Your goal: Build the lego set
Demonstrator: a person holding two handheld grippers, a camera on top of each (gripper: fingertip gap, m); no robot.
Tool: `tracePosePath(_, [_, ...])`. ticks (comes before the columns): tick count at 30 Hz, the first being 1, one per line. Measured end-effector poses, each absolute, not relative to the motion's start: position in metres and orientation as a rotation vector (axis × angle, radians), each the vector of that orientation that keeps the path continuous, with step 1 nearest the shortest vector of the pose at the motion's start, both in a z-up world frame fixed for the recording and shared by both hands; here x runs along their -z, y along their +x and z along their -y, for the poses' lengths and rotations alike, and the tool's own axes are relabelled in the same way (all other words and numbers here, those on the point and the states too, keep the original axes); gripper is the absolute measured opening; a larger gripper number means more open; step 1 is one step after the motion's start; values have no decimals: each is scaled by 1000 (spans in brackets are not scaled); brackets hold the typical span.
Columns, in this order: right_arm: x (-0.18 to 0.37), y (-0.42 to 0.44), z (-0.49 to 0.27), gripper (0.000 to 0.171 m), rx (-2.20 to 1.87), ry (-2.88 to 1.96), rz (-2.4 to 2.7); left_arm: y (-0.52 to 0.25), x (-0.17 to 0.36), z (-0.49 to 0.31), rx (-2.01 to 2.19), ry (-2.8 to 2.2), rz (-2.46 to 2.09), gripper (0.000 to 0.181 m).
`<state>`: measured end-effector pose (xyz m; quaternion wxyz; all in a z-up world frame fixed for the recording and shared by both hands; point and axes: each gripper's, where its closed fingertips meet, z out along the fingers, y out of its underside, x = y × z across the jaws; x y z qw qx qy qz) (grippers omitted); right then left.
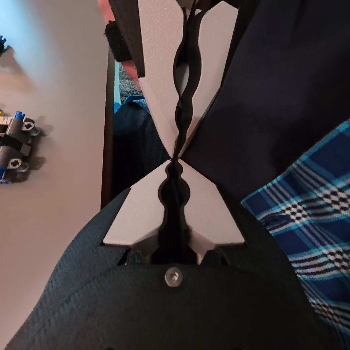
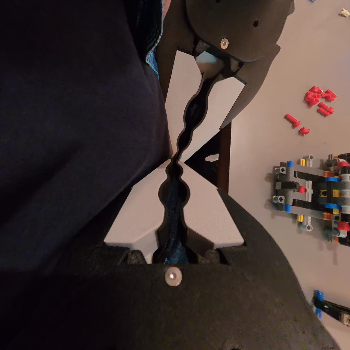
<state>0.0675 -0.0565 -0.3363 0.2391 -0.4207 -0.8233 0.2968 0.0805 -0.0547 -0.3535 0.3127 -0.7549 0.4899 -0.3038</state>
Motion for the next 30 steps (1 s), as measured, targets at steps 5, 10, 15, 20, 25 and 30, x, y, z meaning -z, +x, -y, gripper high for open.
tracePosePath(5, [336, 72, 56, 0, -797, -1172, 2237, 85, 353, 54, 817, -1975, -1315, 0])
tracePosePath(10, [336, 71, 56, 0, -799, -1165, 2241, 85, 353, 54, 801, -1978, -1316, 0])
tracePosePath(15, [336, 69, 55, 0, -801, -1150, 2252, 83, 353, 53, 810, -1984, -1288, 0])
tracePosePath(20, [336, 64, 55, 0, -808, -1127, 2268, 78, 353, 53, 803, -1994, -1258, 0])
tracePosePath(25, [335, 61, 54, 0, -860, -1131, 2255, 75, 352, 51, 802, -2005, -1219, 0])
tracePosePath(30, [335, 60, 51, 0, -856, -1136, 2249, 74, 351, 48, 826, -1999, -1190, 0])
